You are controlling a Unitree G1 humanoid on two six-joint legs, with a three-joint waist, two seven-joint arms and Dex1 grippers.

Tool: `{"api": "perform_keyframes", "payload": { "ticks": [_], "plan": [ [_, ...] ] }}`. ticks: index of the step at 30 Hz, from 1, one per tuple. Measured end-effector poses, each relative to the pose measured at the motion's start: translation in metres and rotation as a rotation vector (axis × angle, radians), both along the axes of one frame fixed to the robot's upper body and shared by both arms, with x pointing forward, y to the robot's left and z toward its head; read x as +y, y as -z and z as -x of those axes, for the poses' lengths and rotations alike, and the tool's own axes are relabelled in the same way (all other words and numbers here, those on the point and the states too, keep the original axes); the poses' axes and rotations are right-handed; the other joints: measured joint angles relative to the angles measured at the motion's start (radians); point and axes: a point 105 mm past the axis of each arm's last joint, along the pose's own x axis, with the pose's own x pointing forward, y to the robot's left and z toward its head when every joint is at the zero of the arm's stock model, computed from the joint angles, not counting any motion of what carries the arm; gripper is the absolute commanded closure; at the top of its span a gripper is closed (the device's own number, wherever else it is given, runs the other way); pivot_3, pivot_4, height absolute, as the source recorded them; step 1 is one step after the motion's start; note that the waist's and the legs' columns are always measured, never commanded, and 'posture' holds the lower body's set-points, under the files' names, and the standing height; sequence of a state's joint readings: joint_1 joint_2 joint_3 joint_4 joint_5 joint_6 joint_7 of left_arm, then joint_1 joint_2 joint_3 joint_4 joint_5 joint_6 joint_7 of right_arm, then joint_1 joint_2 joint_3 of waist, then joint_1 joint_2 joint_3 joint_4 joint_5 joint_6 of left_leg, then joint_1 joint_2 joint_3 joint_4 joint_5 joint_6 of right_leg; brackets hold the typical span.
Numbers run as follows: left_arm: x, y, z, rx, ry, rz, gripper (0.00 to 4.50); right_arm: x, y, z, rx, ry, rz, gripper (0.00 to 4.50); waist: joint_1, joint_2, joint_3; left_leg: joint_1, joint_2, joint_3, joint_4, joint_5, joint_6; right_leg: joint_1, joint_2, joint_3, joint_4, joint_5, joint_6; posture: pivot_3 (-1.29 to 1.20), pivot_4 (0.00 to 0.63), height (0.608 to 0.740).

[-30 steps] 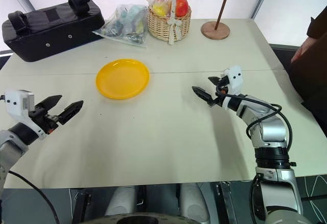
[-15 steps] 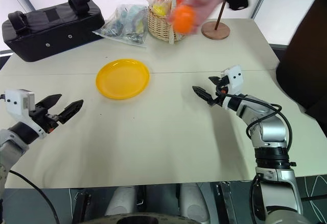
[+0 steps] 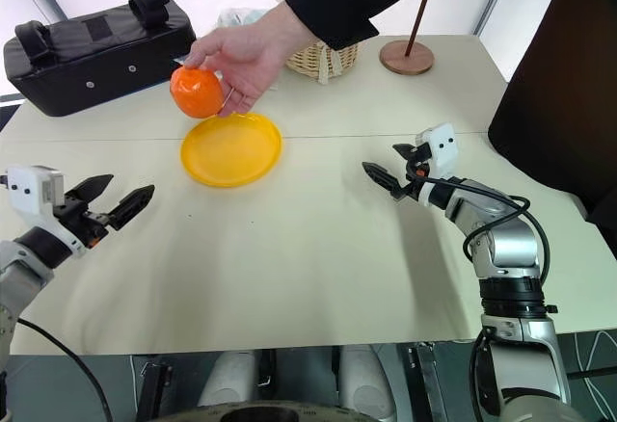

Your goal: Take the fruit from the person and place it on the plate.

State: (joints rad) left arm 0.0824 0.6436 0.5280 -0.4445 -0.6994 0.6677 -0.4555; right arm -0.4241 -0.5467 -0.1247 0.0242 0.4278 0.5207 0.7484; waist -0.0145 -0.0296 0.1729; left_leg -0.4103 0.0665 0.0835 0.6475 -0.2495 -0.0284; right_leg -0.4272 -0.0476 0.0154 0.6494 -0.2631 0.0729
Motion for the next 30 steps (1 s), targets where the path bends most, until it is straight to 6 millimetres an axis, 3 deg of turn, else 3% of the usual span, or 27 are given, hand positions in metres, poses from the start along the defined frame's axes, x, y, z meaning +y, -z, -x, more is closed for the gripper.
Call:
{"api": "perform_keyframes", "payload": {
  "ticks": [6, 9, 15, 22, 30],
  "plan": [
    [0.001, 0.001, -0.001, 0.006, 0.008, 0.000, 0.00, 0.030, -0.033, 0.051, 0.049, -0.333, 0.001, 0.05, 0.001, 0.000, 0.000, 0.000, 0.000, -0.001, 0.000, 0.000, 0.000, 0.000, 0.000, 0.000, 0.000, 0.000, 0.000, 0.00, 0.150, 0.740],
    [0.000, -0.001, -0.001, 0.000, 0.019, -0.007, 0.00, 0.046, -0.043, 0.066, 0.051, -0.422, -0.009, 0.05, 0.000, 0.000, 0.000, 0.000, 0.000, -0.001, 0.000, 0.000, 0.000, 0.000, 0.000, 0.000, 0.000, 0.000, -0.001, 0.00, 0.150, 0.740],
    [-0.008, -0.024, -0.011, -0.084, 0.056, -0.004, 0.00, 0.058, -0.057, 0.066, 0.003, -0.444, -0.009, 0.05, 0.004, -0.001, 0.000, 0.000, 0.000, -0.001, 0.001, 0.000, 0.000, 0.000, 0.000, 0.000, 0.000, -0.001, -0.001, 0.00, 0.150, 0.740],
    [-0.032, -0.074, -0.030, -0.259, 0.123, -0.022, 0.00, 0.065, -0.063, 0.059, -0.033, -0.440, -0.017, 0.05, 0.002, -0.001, 0.000, -0.001, 0.000, -0.001, 0.001, 0.000, 0.000, 0.000, 0.001, 0.000, 0.000, 0.001, 0.002, 0.00, 0.150, 0.740],
    [-0.048, -0.078, -0.056, -0.281, 0.176, 0.007, 0.00, 0.067, -0.059, 0.054, -0.034, -0.417, -0.026, 0.05, 0.002, -0.001, 0.000, -0.001, 0.000, -0.001, 0.001, 0.000, 0.000, 0.000, 0.001, -0.001, 0.000, 0.001, 0.003, 0.00, 0.150, 0.740]
  ]
}}
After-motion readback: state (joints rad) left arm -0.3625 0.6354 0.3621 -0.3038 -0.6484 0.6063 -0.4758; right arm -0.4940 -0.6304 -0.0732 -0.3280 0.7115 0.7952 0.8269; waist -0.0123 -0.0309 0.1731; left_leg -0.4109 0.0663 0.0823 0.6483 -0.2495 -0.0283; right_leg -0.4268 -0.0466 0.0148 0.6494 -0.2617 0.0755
